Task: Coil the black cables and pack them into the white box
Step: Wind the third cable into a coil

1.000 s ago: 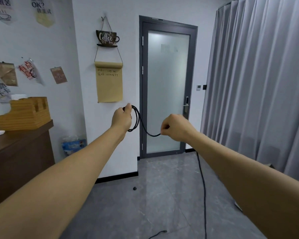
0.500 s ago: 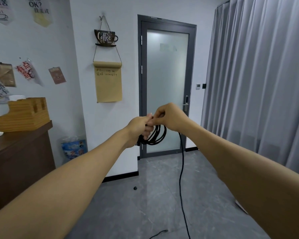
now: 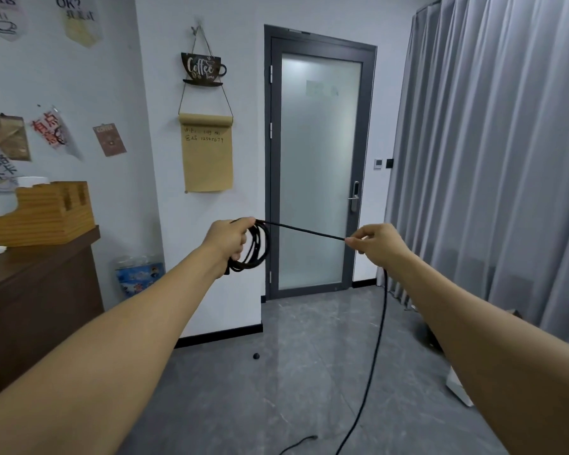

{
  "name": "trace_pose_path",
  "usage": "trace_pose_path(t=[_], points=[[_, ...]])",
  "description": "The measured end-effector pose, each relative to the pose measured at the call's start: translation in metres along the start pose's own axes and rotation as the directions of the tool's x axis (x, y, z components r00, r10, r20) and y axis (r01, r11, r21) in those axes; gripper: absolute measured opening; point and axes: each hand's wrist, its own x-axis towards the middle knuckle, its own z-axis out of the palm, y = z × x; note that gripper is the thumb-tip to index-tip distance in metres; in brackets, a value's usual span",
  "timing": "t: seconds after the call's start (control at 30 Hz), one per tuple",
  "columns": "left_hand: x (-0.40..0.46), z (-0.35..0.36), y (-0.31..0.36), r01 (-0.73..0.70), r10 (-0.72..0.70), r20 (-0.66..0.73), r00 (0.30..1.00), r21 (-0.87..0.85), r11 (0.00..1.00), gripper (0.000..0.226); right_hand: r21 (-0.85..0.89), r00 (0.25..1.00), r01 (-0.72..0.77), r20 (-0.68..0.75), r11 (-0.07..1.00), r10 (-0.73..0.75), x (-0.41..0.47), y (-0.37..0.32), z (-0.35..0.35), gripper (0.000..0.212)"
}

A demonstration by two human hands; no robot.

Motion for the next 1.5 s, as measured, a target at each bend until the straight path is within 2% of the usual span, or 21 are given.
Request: trace_pose_path(t=[0.13, 0.2, 0.33, 0.47, 0.63, 0.8, 0.97, 1.1, 1.23, 1.4, 1.5], points=[[0.01, -0.016, -0.004, 0.055, -0.065, -0.195, 0.979, -0.053, 0.997, 0.029, -0.013, 0.999, -0.011, -0.044, 1.0, 0.01, -0.001, 0.012, -0.005, 0.008], [0.011, -0.016, -0.005, 0.064, -0.078, -0.245, 0.966, -0.062, 0.996, 0.026, -0.095, 0.999, 0.013, -0.048, 0.995, -0.018, 0.0, 0.011, -0.001, 0.007], [0.012, -0.003, -0.002, -0.012, 0.013, -0.248, 0.969, 0.005, 1.0, 0.032, -0.353, 0.991, 0.126, 0.007, 0.927, -0.132, 0.001, -0.007, 0.015, 0.013], [0.011, 0.012, 0.003, -0.071, 0.089, -0.19, 0.978, 0.099, 0.993, 0.041, -0.45, 0.944, 0.324, 0.215, 0.832, -0.252, -0.01, -0.034, 0.031, 0.013], [0.005, 0.032, 0.004, -0.112, 0.123, -0.072, 0.99, 0.141, 0.984, 0.042, -0.303, 0.862, 0.466, 0.367, 0.831, -0.349, -0.02, -0.061, 0.045, 0.012], [-0.005, 0.041, 0.005, -0.092, 0.08, 0.077, 0.994, 0.169, 0.981, 0.04, -0.108, 0.834, 0.462, 0.389, 0.88, -0.39, -0.027, -0.078, 0.046, 0.015], [-0.015, 0.044, 0.008, -0.078, 0.05, 0.235, 0.971, 0.114, 0.99, 0.042, -0.01, 0.853, 0.416, 0.35, 0.909, -0.386, -0.028, -0.078, 0.04, 0.01], [-0.02, 0.041, 0.009, 0.011, -0.001, 0.353, 0.936, -0.026, 1.0, 0.041, 0.03, 0.878, 0.391, 0.288, 0.92, -0.382, -0.026, -0.077, 0.035, 0.012], [-0.024, 0.037, 0.009, 0.1, -0.058, 0.479, 0.876, -0.063, 0.993, 0.042, 0.005, 0.914, 0.355, 0.211, 0.935, -0.348, -0.023, -0.077, 0.028, 0.019], [-0.029, 0.021, 0.005, 0.169, -0.122, 0.553, 0.824, -0.035, 0.985, 0.044, 0.045, 0.942, 0.289, 0.164, 0.956, -0.292, -0.018, -0.068, 0.016, 0.015], [-0.031, 0.013, 0.004, 0.149, -0.111, 0.523, 0.845, -0.032, 0.988, 0.043, 0.069, 0.965, 0.224, 0.126, 0.972, -0.232, -0.014, -0.06, 0.01, 0.017]])
